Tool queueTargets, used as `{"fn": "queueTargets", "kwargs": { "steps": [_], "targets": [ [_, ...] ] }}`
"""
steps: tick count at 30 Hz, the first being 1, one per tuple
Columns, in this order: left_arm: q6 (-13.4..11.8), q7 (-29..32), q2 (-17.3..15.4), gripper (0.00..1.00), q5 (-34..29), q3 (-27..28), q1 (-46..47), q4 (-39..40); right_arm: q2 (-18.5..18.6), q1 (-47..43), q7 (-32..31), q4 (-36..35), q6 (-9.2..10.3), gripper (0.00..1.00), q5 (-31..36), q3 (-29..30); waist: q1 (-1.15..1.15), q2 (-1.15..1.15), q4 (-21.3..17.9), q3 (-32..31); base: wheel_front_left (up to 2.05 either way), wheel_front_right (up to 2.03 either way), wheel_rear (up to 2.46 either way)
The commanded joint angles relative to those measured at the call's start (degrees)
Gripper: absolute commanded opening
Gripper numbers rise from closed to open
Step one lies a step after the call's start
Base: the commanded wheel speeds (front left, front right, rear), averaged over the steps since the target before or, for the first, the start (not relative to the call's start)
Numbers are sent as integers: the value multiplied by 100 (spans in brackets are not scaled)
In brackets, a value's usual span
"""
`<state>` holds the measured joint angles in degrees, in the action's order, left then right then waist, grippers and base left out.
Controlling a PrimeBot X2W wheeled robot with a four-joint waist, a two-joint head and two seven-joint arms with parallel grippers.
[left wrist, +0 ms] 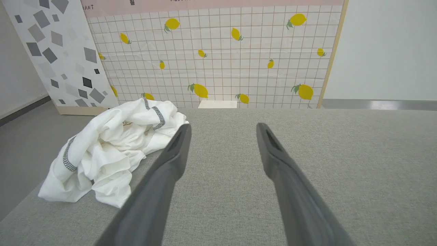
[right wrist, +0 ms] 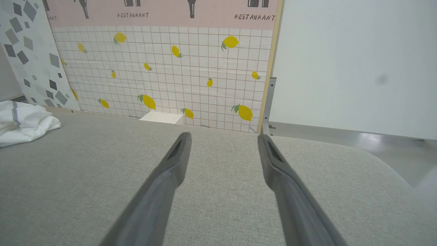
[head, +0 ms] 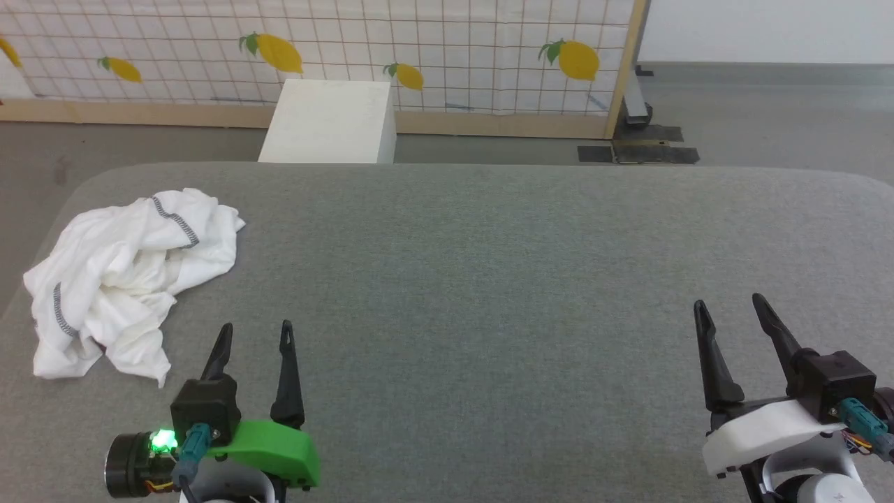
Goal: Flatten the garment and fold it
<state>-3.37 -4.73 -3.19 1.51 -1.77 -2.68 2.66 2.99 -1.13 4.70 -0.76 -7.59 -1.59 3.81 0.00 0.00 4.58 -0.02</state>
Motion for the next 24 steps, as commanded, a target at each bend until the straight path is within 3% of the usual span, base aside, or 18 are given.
{"fn": "queueTargets", "kwargs": {
  "steps": [1,24],
  "targets": [
    [-55,-62,11,100,22,-13,-80,39,-4,-22,60,-16,3,100,-39,-1,0,0,79,0,0,0,0],
    [-289,-333,17,100,137,-149,-236,131,-6,-9,332,65,5,100,-42,-216,0,0,1024,53,0,0,0]
  ]
}}
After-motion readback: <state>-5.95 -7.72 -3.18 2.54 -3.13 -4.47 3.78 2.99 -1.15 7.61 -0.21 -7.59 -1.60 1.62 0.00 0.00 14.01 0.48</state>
